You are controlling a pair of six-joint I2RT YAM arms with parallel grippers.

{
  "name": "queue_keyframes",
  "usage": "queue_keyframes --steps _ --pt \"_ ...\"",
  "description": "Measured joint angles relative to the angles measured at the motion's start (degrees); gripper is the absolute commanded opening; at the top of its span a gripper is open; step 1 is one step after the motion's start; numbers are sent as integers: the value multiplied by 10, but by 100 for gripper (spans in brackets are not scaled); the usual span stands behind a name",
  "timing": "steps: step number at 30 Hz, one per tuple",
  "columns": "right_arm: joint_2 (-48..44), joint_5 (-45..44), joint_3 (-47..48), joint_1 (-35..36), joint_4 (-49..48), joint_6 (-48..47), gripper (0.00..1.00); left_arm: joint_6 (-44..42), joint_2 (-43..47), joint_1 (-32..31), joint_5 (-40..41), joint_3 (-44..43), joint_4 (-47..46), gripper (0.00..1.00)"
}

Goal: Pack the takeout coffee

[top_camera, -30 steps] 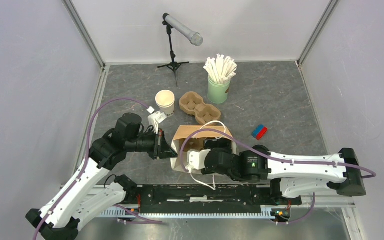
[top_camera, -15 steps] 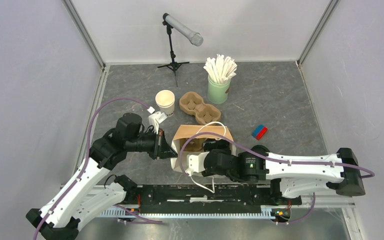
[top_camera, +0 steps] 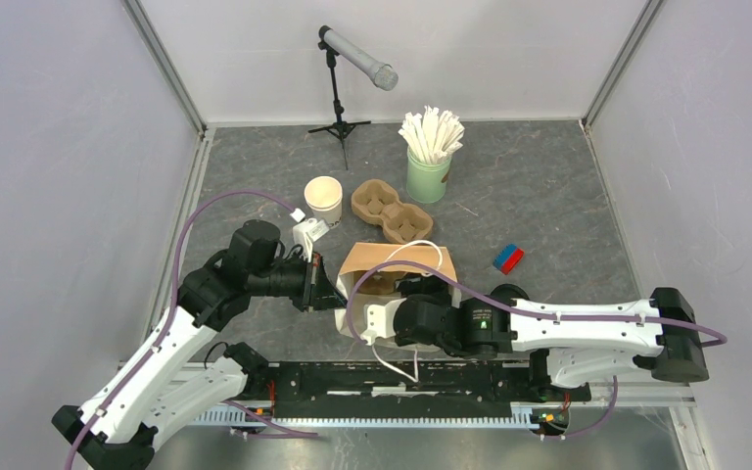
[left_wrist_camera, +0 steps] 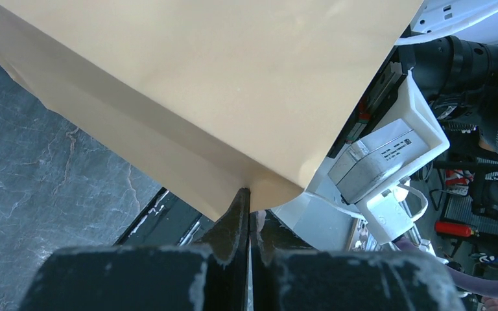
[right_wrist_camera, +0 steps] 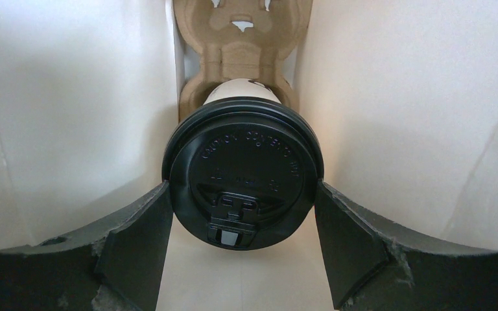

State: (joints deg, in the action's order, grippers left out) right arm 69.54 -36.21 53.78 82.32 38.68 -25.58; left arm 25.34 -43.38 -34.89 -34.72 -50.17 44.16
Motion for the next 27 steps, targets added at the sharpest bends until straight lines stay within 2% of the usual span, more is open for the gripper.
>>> queue_keyframes --steps 27 --pt "7 -6 14 0 22 3 56 -3 -10 0 1 -6 0 2"
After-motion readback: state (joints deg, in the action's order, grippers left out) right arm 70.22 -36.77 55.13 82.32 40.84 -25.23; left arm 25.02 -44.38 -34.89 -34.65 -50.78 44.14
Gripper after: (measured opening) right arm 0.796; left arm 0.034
